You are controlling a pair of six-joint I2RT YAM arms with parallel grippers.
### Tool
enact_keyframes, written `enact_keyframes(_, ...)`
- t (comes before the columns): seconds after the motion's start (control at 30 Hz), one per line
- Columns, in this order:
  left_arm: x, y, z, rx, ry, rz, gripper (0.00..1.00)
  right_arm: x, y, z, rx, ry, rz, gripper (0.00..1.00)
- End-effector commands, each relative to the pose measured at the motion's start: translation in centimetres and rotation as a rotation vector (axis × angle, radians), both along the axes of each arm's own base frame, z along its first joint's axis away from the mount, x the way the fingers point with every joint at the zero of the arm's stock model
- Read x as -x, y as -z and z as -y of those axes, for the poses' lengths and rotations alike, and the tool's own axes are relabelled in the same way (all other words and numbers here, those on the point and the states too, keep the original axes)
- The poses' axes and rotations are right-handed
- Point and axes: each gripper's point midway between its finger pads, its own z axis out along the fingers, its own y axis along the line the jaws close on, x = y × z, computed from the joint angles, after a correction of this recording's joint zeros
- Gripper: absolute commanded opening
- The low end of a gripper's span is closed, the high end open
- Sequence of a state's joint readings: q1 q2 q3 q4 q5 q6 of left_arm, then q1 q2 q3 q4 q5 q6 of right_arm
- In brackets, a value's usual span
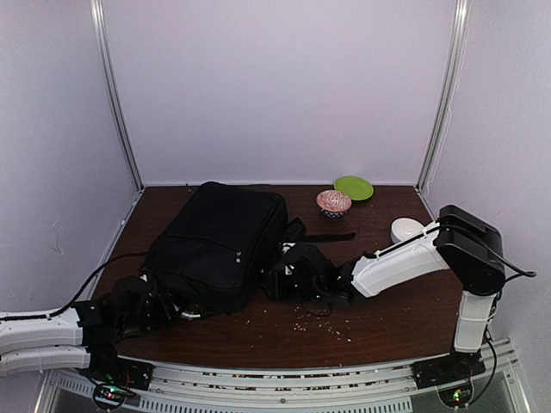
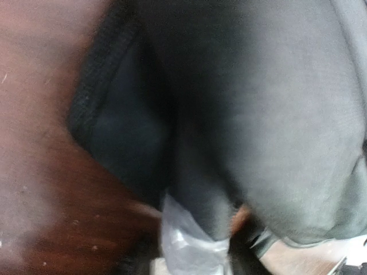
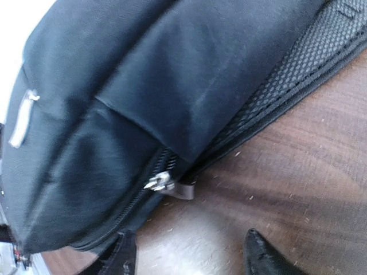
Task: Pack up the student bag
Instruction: Zip the student bag at the center of the board.
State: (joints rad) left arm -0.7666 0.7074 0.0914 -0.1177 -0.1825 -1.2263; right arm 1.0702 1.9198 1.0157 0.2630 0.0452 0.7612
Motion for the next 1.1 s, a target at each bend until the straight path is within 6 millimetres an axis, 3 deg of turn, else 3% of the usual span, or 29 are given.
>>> enact_keyframes(0.0, 0.4, 0.2, -0.2, -0.07, 0.058, -0.001, 0.65, 2.1, -2.7, 0.0, -0.002, -0.086, 0.002, 0.68)
enact_keyframes(0.1, 0.8, -0.5, -0.4, -0.093, 0.068, -0.02, 0.87, 2.9, -4.5, 1.0, -0.03, -0.086, 0.002, 0.7)
enact_keyframes(0.2, 1.3, -2.0, -0.9, -0.114, 0.082, -0.02, 0.96, 3.3, -6.9, 2.4, -0.045, -0.075, 0.02, 0.71)
enact_keyframes(0.33, 1.7, -5.0, -2.4, -0.126, 0.059, 0.026, 0.98, 2.6, -9.5, 5.3, -0.06, 0.029, 0.066, 0.7)
enact_keyframes(0.43, 0.9, -8.5, -3.3, -0.112, 0.018, 0.151, 0.98, 2.0, -10.2, 7.4, -0.101, 0.14, 0.089, 0.69)
enact_keyframes(0.57, -1.7, -12.5, -4.5, -0.17, -0.056, 0.298, 0.98, 2.2, -10.6, 7.8, -0.267, 0.188, 0.075, 0.68)
enact_keyframes(0.67, -4.8, -15.1, -5.1, -0.21, -0.074, 0.338, 0.98, 2.8, -9.9, 7.6, -0.291, 0.166, 0.039, 0.68)
enact_keyframes(0.83, -11.0, -15.7, -5.3, -0.059, -0.037, 0.271, 0.98, 4.1, -10.6, 7.2, -0.304, 0.079, 0.031, 0.67)
enact_keyframes(0.93, -13.7, -15.6, -6.3, -0.109, -0.062, 0.256, 0.98, 4.9, -11.4, 7.4, -0.315, 0.039, 0.037, 0.67)
enact_keyframes(1.07, -15.9, -12.7, -6.6, 0.031, -0.07, 0.185, 0.98, 5.1, -11.7, 8.6, -0.313, 0.049, 0.058, 0.66)
